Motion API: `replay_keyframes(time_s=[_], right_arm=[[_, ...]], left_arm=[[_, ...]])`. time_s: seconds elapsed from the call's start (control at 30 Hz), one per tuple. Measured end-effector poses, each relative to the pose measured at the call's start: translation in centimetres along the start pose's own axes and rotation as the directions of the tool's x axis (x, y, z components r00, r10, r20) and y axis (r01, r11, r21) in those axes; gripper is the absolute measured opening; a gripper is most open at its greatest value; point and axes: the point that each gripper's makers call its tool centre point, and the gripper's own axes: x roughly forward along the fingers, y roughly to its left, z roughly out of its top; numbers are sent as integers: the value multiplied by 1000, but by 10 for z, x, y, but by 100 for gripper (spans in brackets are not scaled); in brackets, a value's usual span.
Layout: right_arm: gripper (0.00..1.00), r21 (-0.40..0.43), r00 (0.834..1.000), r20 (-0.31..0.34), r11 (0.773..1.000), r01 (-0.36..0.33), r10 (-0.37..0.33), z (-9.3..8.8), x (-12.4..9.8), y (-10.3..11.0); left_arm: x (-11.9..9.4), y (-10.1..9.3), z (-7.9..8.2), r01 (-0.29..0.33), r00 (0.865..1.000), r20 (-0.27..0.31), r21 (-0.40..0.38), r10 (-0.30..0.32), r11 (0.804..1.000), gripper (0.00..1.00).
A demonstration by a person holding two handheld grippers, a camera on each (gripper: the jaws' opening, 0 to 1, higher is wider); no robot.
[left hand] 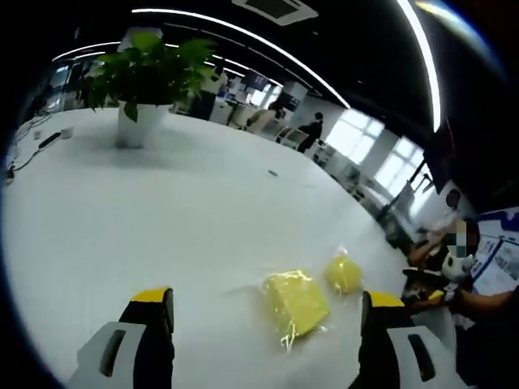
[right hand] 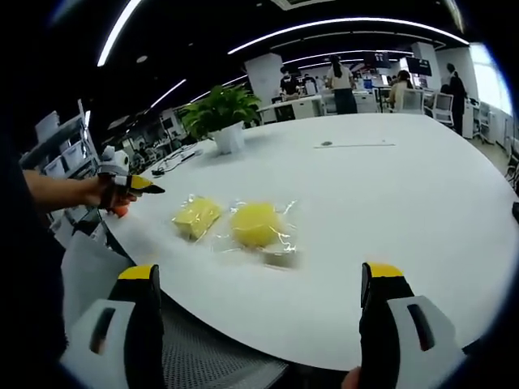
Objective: Compare the silicone blocks by pressing each to a similar depth, holding the contact briefly, and releasing to observe deformation and rebound differences across the visible hardness samples.
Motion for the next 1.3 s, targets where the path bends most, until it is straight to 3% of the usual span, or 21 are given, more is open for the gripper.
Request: replay_keyframes(time_s=[0.37,0.4,0.5,0.6,0.73,0.87,0.93,1.07,1.13,1.17,1.23,1.3], right_arm=[[96,5,1000,-20,1000,3,-3,-3,-5,-1],[96,5,1000,-21,1000,4,-4,-3,-5,-1],[96,9,1000,-28,1000,6,-6,-5,-6,-1],[96,15,999,-34,1000,6,-5,-7,-5,-1],[96,23,999,-38,1000,6,-5,-10,-3,0],[96,27,999,-44,1000,5,-4,-14,-2,2],[96,28,999,-49,1000,3,-2,-15,-2,4],[96,28,999,-53,1000,4,-3,-16,-3,4],[96,30,999,-51,1000,5,-4,-16,-3,2],[96,30,999,-50,1000,6,-5,-15,-3,2],[96,31,999,-49,999,9,-8,-14,-3,2],[96,31,999,-52,999,11,-10,-15,-3,1]], left_arm=[[41,14,-13,32,997,-67,-132,-41,991,74],[46,11,-18,64,993,-90,-153,-79,986,69],[53,12,-32,74,983,-161,-116,-93,990,48],[60,13,-33,70,985,-145,-158,-94,985,40],[65,12,-24,112,988,-69,-314,-140,943,33],[65,18,-25,108,989,-60,-332,-135,937,25],[66,10,-25,146,982,-58,-371,-180,917,22],[71,4,-24,155,980,-60,-372,-191,915,17],[74,1,-27,151,976,-91,-361,-196,920,3],[73,1,-30,153,975,-107,-325,-197,933,2],[75,-3,-32,155,973,-109,-347,-204,925,0],[73,-5,-34,158,973,-110,-318,-202,935,0]])
